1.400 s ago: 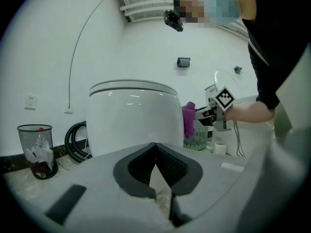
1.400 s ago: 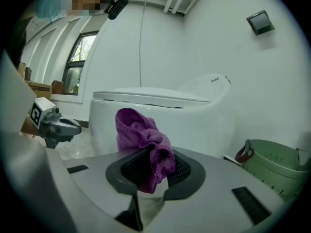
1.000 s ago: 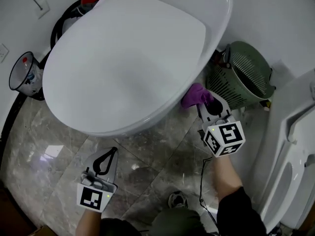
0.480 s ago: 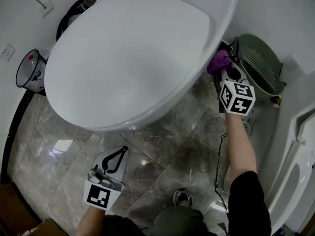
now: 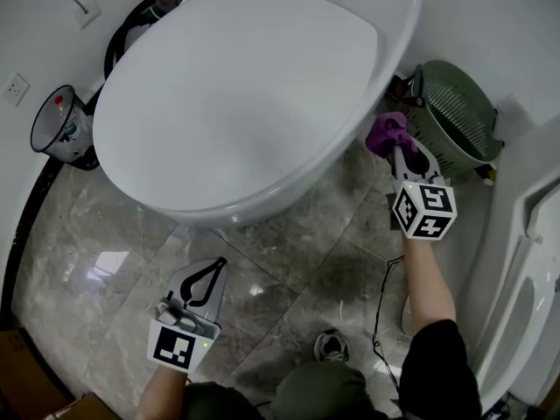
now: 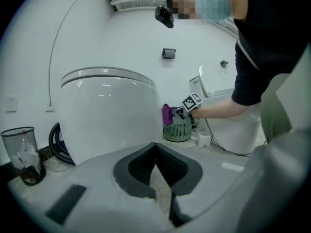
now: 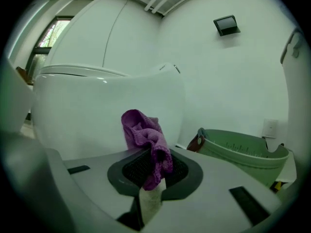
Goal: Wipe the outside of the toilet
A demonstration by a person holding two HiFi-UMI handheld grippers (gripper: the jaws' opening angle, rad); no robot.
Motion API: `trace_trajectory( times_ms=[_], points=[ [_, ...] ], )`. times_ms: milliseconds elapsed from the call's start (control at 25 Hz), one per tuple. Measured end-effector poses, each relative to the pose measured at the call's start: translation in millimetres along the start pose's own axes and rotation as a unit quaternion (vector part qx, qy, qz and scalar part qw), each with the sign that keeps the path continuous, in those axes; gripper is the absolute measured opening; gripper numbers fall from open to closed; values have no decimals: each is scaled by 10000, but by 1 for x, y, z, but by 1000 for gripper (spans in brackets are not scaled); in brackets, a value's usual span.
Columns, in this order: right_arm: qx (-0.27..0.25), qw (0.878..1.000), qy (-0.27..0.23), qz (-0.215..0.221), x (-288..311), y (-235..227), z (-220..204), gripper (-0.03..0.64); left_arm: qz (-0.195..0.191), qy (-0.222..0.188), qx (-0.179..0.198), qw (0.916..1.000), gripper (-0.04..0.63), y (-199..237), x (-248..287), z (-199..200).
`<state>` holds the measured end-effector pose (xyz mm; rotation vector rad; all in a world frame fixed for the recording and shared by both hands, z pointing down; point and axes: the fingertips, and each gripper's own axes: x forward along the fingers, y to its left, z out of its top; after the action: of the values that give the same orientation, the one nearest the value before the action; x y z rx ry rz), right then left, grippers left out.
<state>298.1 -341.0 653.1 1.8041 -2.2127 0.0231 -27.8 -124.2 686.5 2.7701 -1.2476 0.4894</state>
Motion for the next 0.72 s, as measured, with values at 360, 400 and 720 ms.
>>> trace_trajectory(
  times_ms=[360, 400, 720],
  points=[
    [329, 9937, -1, 1074, -98, 120, -30, 48, 121, -188, -1, 9997, 3, 10, -28, 2],
    [376, 9918, -8, 1225, -105, 138, -32, 48, 149, -246, -21, 9996, 3, 11, -31, 4],
    [762, 9750, -185, 2077, -118, 258, -39, 48, 122, -439, -58, 9989, 3, 10, -38, 12]
  ],
)
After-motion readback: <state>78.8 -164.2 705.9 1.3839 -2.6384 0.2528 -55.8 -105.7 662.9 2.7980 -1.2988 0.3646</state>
